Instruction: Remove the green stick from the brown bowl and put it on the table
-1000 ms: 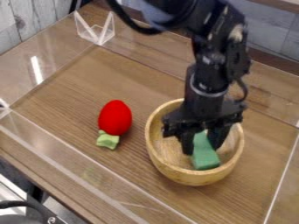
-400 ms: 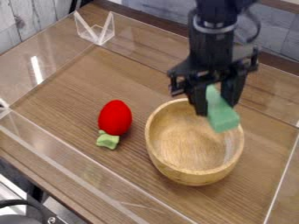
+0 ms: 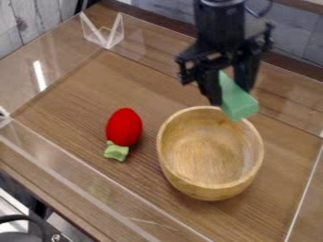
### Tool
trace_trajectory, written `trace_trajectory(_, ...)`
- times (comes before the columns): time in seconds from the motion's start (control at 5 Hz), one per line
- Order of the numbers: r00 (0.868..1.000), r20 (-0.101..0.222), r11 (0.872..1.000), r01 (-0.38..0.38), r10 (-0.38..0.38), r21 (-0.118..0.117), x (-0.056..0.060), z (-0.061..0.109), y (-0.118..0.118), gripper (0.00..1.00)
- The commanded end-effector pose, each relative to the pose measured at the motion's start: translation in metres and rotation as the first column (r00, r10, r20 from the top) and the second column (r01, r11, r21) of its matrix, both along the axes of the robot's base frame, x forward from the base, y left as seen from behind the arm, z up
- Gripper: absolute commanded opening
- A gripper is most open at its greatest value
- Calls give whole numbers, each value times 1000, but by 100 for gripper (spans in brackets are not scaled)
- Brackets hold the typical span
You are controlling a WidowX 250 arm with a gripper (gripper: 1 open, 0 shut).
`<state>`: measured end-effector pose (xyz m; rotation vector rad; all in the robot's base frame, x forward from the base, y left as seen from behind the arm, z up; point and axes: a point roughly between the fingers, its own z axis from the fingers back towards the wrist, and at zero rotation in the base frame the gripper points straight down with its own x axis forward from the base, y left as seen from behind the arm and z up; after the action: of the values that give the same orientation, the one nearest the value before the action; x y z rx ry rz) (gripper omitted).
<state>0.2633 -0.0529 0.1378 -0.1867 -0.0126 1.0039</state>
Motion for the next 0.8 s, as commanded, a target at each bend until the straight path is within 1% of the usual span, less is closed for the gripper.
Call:
trace_trajectory(0.0,996,79,999,-41,42,-8,2,16,16,0)
trace_trajectory(0.2,991,85,995,-100,99,5,-9,10,21,0)
trace_trajectory(0.6,985,82,988,-152,150,21,-1,-2,21,0)
